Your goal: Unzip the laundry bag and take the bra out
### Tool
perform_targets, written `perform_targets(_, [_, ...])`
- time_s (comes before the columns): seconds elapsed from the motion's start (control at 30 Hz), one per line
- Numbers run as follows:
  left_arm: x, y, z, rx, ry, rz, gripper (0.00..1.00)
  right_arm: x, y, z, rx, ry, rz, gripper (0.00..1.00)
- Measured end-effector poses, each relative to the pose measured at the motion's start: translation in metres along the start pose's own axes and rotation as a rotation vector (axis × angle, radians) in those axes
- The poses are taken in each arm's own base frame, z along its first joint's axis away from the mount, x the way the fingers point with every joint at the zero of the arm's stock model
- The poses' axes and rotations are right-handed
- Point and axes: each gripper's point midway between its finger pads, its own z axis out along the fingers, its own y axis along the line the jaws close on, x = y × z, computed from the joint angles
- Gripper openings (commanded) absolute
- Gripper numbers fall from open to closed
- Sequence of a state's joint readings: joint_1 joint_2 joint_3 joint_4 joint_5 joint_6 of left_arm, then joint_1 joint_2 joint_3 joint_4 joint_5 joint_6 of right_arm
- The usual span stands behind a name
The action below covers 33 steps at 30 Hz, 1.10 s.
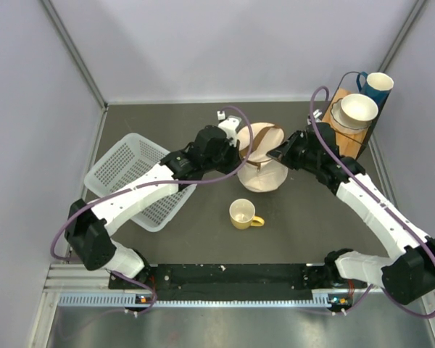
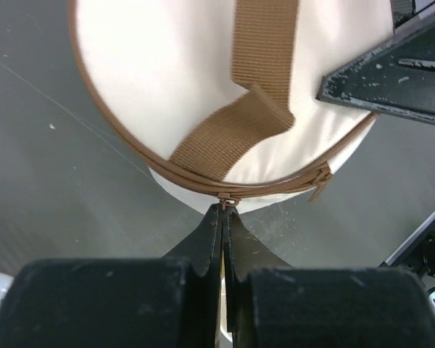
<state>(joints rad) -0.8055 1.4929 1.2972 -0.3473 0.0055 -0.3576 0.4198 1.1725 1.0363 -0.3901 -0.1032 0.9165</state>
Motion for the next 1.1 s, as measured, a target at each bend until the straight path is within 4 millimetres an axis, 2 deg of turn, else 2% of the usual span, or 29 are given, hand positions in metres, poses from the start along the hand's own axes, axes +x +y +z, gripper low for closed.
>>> perform_targets(0.33, [-0.015,0.034,-0.016,-0.018,-0.029,-0.027,0.0,0.008,0.016,-0.017,-0.111,0.052,-0.127,0.0])
perform_targets(0.53, [-0.016,0.059,-0.021,0.055,-0.026,-0.088,0.0,0.031,0.031,-0.028,-0.288,0.173,-0.316,0.0])
perform_targets(0.63, [-0.016,0.057,-0.022,0.104,-0.017,-0.099,0.0,0.04,0.034,-0.031,-0.357,0.212,-0.414,0.0])
perform_targets(0.73, [-0.018,0.053,-0.019,0.137,-0.019,-0.098,0.0,0.043,0.03,-0.024,-0.381,0.243,-0.494,0.0])
perform_targets(0.87, [-0.017,0.059,-0.007,0.143,-0.011,-0.119,0.0,0.04,0.018,0.009,-0.35,0.307,-0.556,0.01])
perform_targets(0.9, [-0.016,0.062,-0.003,0.141,-0.008,-0.127,0.0,0.038,0.013,0.02,-0.332,0.325,-0.565,0.1])
perform_targets(0.93, [-0.014,0.064,0.001,0.138,-0.004,-0.135,0.0,0.036,0.008,0.032,-0.312,0.341,-0.571,0.34])
perform_targets(1.0, [-0.01,0.067,0.007,0.134,0.009,-0.154,0.0,0.029,-0.005,0.053,-0.261,0.369,-0.562,0.47])
perform_targets(1.03, [-0.009,0.066,0.01,0.136,0.014,-0.16,0.0,0.024,-0.01,0.062,-0.239,0.374,-0.556,0.59])
perform_targets(1.1, [-0.006,0.063,0.012,0.146,0.017,-0.17,0.0,0.014,-0.015,0.073,-0.206,0.37,-0.546,0.61])
